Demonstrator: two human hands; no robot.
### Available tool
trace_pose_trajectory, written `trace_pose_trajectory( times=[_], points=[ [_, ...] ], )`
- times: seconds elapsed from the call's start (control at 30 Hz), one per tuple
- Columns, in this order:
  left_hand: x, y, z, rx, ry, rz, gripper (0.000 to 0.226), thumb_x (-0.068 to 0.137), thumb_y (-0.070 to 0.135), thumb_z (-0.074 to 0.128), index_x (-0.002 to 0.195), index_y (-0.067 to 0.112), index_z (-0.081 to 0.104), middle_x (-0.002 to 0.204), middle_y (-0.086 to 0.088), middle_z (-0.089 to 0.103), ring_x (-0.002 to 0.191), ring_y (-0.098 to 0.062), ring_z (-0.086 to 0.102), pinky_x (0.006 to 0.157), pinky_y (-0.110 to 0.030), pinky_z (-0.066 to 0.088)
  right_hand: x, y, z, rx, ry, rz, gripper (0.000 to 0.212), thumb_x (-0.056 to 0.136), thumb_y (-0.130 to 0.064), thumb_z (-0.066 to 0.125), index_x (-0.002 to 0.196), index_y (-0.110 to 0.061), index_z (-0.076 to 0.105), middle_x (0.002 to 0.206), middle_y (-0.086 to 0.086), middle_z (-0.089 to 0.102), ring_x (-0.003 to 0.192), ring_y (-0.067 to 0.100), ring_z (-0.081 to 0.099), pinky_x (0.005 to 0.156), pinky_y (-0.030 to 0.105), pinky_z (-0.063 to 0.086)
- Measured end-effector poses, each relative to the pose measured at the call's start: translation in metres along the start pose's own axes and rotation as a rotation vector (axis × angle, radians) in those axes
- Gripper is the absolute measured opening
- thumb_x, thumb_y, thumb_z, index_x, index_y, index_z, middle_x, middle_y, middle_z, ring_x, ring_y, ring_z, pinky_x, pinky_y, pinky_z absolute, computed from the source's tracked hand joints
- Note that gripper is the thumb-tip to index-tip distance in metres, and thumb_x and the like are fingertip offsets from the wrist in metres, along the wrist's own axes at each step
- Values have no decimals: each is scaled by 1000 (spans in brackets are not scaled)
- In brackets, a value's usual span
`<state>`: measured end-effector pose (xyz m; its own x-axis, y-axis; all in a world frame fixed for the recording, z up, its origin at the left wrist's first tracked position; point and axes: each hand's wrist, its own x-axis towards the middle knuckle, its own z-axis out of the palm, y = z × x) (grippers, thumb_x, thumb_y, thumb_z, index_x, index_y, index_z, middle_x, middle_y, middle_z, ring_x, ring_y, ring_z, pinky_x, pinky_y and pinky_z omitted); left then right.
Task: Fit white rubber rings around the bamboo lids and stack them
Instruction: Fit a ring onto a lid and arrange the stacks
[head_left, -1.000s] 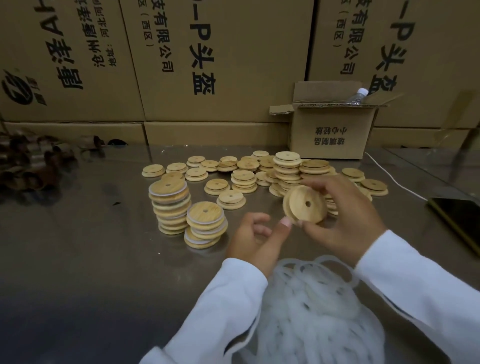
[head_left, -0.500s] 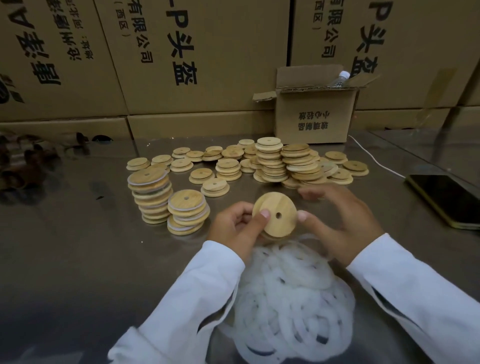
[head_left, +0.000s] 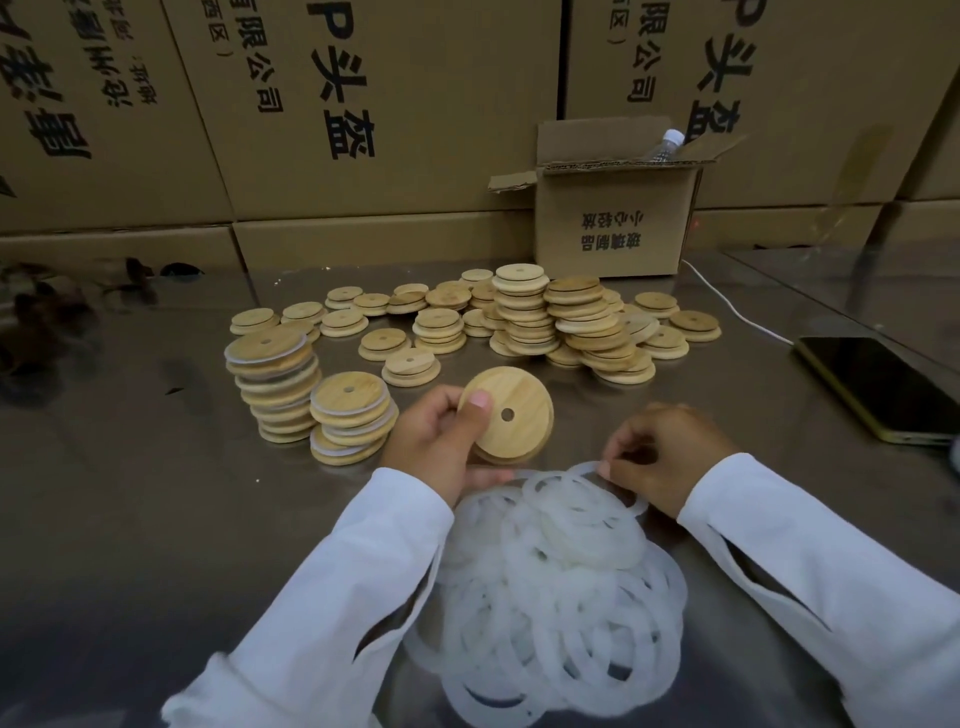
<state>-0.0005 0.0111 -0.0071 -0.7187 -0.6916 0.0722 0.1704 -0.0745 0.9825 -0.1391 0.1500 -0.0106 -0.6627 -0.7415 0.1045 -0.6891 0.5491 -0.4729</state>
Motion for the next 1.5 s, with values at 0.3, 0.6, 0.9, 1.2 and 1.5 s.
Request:
trace_pose_trajectory(
  times=[0.3,0.6,0.9,1.2,1.5],
  points=[
    [6,-5,-2,-35,14,-22,13,91,19,53,84,10,59,76,-4,67,62,-16,69,51,-24,56,-4,-12,-8,336,464,-232,22,82,-16,64,71,-31,54,80,-16,57,85,0,50,72,3,33],
    [7,-3,-3,-101,2,-73,11,92,16,51,87,13,61,82,-8,67,63,-18,69,47,-25,54,-16,-35,2,732,502,-357,20,81,-5,65,75,-24,58,70,-14,59,70,0,55,68,11,44],
    [-5,-2,7,-52,-216,-47,32,70,44,58,85,17,67,74,-4,73,70,-22,71,53,-29,56,-23,-49,12,728,470,-260,18,77,-13,71,70,-27,63,73,-9,64,68,4,57,76,32,49],
    [-12,-3,10,43,-263,63,15,91,19,49,91,14,64,70,1,69,65,-15,68,53,-24,56,-25,-49,13,650,561,-220,12,75,-22,70,79,-31,62,67,-8,61,73,0,57,77,11,42],
    [-8,-3,6,41,-244,76,13,89,20,52,93,15,64,72,0,71,65,-17,70,52,-24,56,-22,-46,14,672,511,-133,6,77,-21,69,73,-24,66,70,-8,63,69,0,56,66,3,38]
  ],
)
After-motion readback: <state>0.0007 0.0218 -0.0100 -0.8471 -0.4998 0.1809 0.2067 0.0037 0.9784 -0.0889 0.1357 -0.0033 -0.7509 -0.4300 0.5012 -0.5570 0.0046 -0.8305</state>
